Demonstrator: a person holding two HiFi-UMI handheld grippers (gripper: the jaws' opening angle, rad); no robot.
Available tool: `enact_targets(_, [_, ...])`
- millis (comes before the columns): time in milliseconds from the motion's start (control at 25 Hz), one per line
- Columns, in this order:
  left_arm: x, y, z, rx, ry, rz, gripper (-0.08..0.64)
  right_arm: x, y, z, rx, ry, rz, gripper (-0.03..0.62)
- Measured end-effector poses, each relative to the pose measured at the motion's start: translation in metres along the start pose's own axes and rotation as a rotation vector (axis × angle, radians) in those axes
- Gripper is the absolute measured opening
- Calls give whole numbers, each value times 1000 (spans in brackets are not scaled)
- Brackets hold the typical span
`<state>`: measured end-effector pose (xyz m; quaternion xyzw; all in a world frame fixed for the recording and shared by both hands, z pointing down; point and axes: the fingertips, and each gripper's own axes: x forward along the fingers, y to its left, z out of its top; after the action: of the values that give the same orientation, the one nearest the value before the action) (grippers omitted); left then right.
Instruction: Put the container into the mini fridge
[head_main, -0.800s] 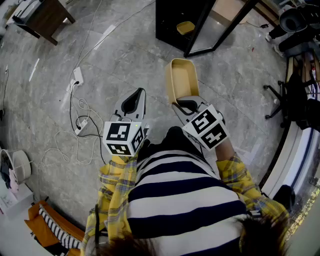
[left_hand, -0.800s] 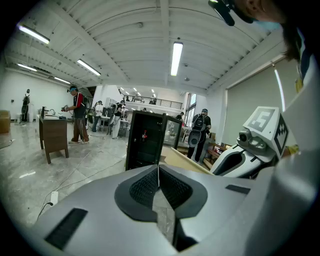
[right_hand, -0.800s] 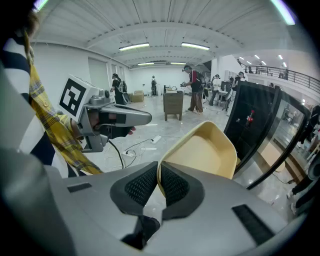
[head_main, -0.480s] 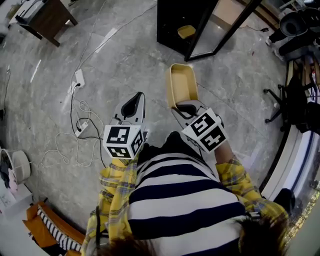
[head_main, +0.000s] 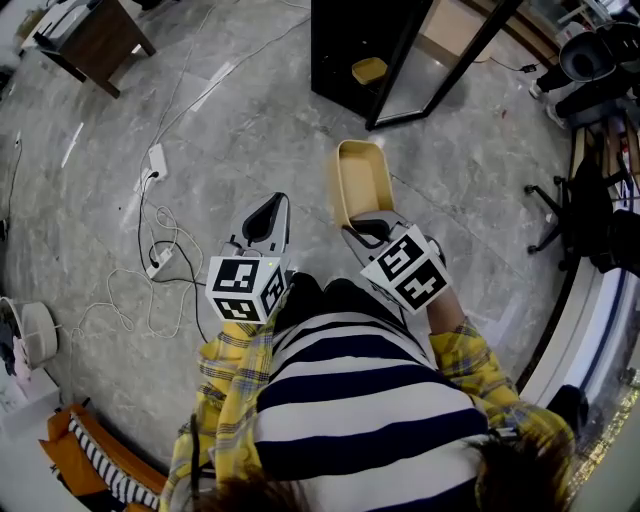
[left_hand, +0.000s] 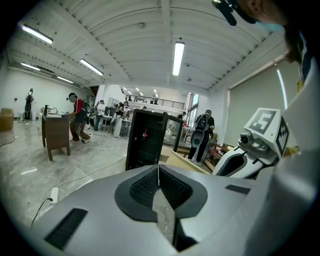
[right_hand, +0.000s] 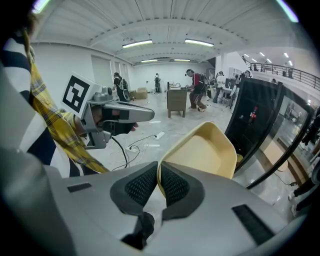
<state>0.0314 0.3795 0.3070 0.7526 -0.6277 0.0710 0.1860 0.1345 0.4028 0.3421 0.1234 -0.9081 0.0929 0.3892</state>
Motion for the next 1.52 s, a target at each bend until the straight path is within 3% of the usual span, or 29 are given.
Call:
enact_targets(440, [18, 11, 2, 10, 29, 5, 17, 10, -15, -4, 22, 16, 13, 41])
enact_targets(800, [74, 31, 13, 4, 38, -67, 17, 33, -59, 7, 56, 55, -29, 41])
enact_targets(1240, [135, 115, 51, 2, 74, -110, 17, 94, -112, 74, 113, 96, -37, 41])
enact_targets(1520, [177, 158, 67, 25, 99, -180, 17, 131, -144, 114, 149, 112, -83, 41])
